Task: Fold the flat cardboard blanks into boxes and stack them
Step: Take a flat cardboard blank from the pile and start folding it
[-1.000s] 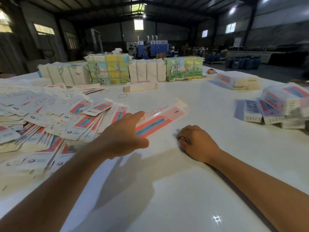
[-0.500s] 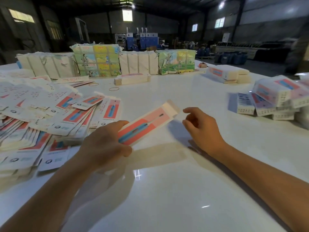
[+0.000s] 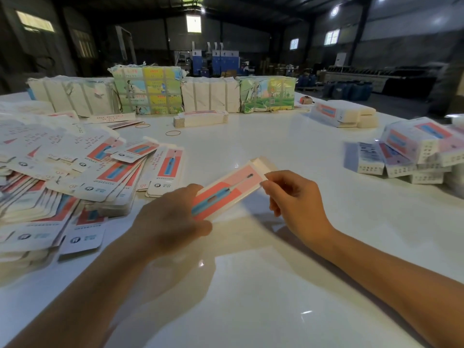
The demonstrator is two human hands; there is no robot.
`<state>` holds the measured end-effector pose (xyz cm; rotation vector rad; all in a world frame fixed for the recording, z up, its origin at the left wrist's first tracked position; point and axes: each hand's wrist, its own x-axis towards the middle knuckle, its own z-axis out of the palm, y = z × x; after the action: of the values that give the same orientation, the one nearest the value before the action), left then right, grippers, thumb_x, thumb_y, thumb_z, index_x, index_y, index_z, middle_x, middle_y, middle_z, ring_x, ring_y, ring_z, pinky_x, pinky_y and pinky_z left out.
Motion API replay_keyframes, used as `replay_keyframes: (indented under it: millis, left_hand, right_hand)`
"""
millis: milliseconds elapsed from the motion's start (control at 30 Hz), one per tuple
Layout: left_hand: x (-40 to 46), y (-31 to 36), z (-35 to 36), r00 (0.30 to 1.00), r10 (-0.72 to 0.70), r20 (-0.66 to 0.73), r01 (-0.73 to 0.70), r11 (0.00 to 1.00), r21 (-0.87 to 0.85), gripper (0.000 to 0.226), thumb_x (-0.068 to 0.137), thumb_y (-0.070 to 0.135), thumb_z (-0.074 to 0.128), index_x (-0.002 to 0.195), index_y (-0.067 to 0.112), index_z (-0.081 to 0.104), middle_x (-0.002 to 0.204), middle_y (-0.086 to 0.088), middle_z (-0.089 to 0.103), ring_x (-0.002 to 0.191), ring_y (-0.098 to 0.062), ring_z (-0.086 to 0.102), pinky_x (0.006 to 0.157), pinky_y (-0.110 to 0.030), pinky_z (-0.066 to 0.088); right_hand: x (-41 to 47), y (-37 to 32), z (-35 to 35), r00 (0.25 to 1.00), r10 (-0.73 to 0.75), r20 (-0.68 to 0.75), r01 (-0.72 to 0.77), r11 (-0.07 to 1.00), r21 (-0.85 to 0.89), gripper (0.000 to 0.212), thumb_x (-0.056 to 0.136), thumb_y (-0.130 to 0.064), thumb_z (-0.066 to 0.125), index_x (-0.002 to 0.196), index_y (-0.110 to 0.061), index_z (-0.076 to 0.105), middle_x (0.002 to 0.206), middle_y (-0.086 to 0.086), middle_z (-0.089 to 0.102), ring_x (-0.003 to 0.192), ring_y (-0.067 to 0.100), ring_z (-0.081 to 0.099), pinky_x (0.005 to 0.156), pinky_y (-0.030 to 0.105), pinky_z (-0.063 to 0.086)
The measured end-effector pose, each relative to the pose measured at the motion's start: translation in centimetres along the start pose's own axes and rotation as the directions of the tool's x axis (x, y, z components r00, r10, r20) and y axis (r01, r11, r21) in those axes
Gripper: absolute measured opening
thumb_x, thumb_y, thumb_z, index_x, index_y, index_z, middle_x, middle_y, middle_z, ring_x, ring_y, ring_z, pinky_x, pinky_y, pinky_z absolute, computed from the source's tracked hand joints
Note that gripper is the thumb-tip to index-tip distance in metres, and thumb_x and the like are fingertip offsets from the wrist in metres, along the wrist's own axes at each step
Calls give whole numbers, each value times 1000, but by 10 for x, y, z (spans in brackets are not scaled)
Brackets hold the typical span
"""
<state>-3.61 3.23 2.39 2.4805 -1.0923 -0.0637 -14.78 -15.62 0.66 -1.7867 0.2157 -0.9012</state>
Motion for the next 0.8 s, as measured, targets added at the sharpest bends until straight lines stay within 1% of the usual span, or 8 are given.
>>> replay_keyframes:
  millis: [67,200,267,367,433,600,733,800]
  left_hand:
    - [0,8,7,999,46,-30,-44,997,64,53,76,70,51,112,32,41,97,17,52,81,-7,58,63,-20,47]
    - [-1,17,10,981,88,-175,-74,994,85,72,55,84,26,104,33,39,100,15,56,80,-10,60,67,-22,50]
    - [-4,17,10,959,128,-252,-95,985,142,73,55,83,22,103,31,41,102,13,58,79,-11,61,65,-22,50]
    - [-6,20,13,921,210,-327,-130,960,248,80,58,82,20,109,26,47,106,9,62,79,-13,62,63,-23,49]
    - [-6,22,15,908,251,-335,-143,938,317,79,62,79,24,113,25,48,108,7,64,80,-15,64,62,-20,45]
    - [-8,24,16,911,250,-327,-129,928,348,75,66,76,31,114,22,52,106,5,66,78,-17,66,59,-19,43]
    - [-11,27,16,901,291,-321,-173,921,350,67,68,67,47,102,11,61,90,-4,70,62,-22,66,53,-24,44]
    - [-12,27,16,896,321,-306,-198,907,372,64,66,63,51,97,9,62,85,-7,70,56,-24,65,50,-26,47]
  right_hand:
    - [-3,0,3,999,-14,42,15,1000,-10,11,87,-7,64,76,-7,64,53,-6,54,46,7,50,47,18,43]
    - [-4,-1,3,995,-32,91,33,999,-11,11,87,-9,63,77,-9,62,55,-4,57,49,11,55,49,23,46]
    - [-2,-2,2,994,2,110,-6,999,36,6,89,-9,60,91,-13,63,61,-5,57,51,12,55,49,23,46]
    - [1,0,3,980,111,166,-119,992,38,42,92,-10,55,129,-28,50,72,-10,54,59,9,53,53,20,43]
    - [2,3,3,967,150,205,-137,987,-79,52,93,-14,54,140,-30,41,81,-5,55,66,10,50,60,23,41]
    - [0,2,3,974,52,223,-14,986,-168,22,93,-17,53,111,-28,60,76,-1,57,59,8,46,61,25,38]
    - [-3,1,3,960,3,280,91,942,-323,20,95,-16,44,108,-26,56,71,-22,56,66,0,49,62,14,36]
    - [-3,1,0,936,17,351,147,888,-436,13,97,-18,41,105,-25,49,68,-18,52,64,3,49,59,18,35]
